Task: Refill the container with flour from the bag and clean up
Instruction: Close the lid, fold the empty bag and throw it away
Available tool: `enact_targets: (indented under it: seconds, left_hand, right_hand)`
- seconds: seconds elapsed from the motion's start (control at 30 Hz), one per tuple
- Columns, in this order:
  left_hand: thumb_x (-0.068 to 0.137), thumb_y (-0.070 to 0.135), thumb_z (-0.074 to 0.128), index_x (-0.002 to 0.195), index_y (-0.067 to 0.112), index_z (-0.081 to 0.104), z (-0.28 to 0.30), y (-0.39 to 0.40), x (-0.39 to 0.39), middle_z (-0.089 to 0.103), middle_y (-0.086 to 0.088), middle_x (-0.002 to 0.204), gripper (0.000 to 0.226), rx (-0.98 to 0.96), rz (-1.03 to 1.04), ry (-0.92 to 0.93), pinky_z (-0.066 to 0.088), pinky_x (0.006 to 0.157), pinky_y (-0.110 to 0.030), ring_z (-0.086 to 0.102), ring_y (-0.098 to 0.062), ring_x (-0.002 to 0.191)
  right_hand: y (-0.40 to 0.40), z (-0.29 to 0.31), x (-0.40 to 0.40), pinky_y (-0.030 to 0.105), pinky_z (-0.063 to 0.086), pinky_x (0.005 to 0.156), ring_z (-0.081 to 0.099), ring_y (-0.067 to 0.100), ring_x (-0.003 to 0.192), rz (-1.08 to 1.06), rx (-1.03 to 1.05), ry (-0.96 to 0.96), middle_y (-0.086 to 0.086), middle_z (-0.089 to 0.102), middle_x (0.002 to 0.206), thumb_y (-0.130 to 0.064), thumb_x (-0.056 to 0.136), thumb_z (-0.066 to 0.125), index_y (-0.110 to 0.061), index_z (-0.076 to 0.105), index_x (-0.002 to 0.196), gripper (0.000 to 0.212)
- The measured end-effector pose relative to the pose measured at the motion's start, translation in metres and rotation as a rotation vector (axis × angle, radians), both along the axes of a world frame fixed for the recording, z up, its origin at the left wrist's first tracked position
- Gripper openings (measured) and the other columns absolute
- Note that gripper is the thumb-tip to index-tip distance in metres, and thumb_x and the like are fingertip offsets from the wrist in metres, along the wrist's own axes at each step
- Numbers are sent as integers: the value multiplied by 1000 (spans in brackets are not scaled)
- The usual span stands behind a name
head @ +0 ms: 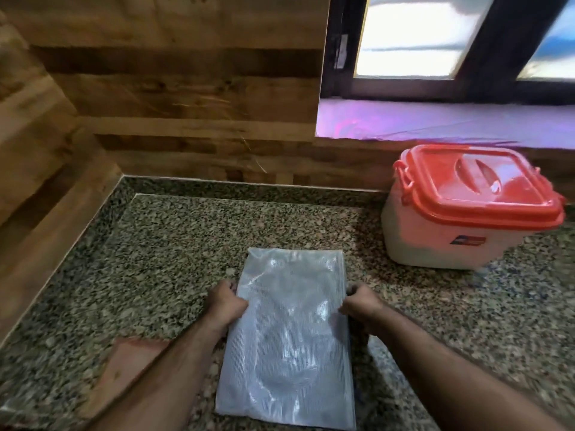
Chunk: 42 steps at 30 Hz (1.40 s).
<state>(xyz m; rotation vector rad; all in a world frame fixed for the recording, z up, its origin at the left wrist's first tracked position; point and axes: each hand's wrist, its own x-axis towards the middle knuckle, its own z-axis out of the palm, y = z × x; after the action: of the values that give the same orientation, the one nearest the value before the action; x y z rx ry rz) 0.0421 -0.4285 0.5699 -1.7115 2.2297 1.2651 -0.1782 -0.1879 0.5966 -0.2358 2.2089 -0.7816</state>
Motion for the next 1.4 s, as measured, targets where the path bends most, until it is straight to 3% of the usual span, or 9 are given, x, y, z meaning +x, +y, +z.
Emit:
enact_targets:
  seconds: [0.13, 0.37, 0.6, 0.7, 0.9, 1.03, 1.2, 1.3, 1.4]
  left_hand:
    - [75, 4, 79, 97, 16, 65, 6, 1, -1, 73, -5, 96, 29, 78, 10, 37, 57, 67, -30, 71, -22, 87]
    - [77, -15, 80, 87, 9, 77, -18, -13, 13, 82, -12, 84, 27, 166, -51, 221, 65, 72, -38, 80, -30, 80]
    - [81, -24, 74, 83, 18, 84, -15, -20, 28, 82, 0, 78, 44, 119, -108, 464, 61, 62, -26, 80, -22, 72]
    - [77, -26, 77, 73, 23, 85, -25, -28, 42, 84, -2, 93, 49, 77, -187, 523, 65, 87, -37, 81, -18, 92]
    - [82, -24, 69, 68, 23, 85, -23, -24, 59, 81, 22, 107, 51, 32, -451, 331, 55, 103, -19, 71, 6, 114]
    - [86, -14, 68, 72, 21, 81, -3, -16, 48, 79, 13, 110, 40, -8, -449, 295, 56, 100, -28, 68, 6, 109]
    - [95, 34, 79, 124, 31, 71, 27, 16, -7, 70, 13, 120, 31, -6, -779, 121, 57, 100, -33, 67, -6, 109]
    - [83, 51, 86, 115, 30, 66, 22, 47, -39, 67, 7, 113, 43, -190, -1028, -101, 55, 90, -35, 63, -14, 102]
    - [73, 44, 96, 114, 23, 59, 16, 62, -52, 63, 2, 109, 60, -268, -985, -199, 49, 77, -33, 61, -21, 99]
  right_hand:
    - [6, -8, 0, 37, 62, 58, 71, 22, 70, -25, -36, -112, 12, 76, 84, 10, 83, 62, -10, 72, 79, 23]
    - [18, -34, -6, 58, 64, 77, 77, 37, 88, -75, -240, -28, 19, 80, 93, 12, 66, 58, -4, 74, 87, 31]
    - [38, -43, -7, 37, 65, 77, 79, 18, 85, -107, -406, 138, 2, 83, 88, 22, 83, 67, -19, 83, 84, 44]
    - [45, -43, -9, 31, 61, 84, 76, 5, 85, 52, -385, 257, -4, 81, 85, 24, 80, 70, -24, 80, 66, 51]
    - [46, -34, -4, 34, 50, 97, 61, 17, 119, 621, -11, 630, -13, 74, 129, -4, 84, 73, -37, 84, 89, 35]
    - [42, -27, 4, 35, 50, 98, 56, 19, 124, 665, 72, 657, -13, 69, 140, -15, 89, 70, -36, 84, 100, 27]
    - [40, -13, 20, 38, 54, 98, 57, 19, 120, 741, 81, 749, -7, 67, 142, -30, 97, 70, -33, 83, 102, 14]
    - [42, -7, 26, 40, 52, 107, 53, 20, 128, 740, 149, 711, -6, 61, 150, -43, 99, 65, -35, 80, 107, 18]
    - [39, 5, 32, 46, 44, 117, 42, 28, 146, 784, 234, 686, -5, 48, 163, -43, 99, 67, -38, 79, 108, 16]
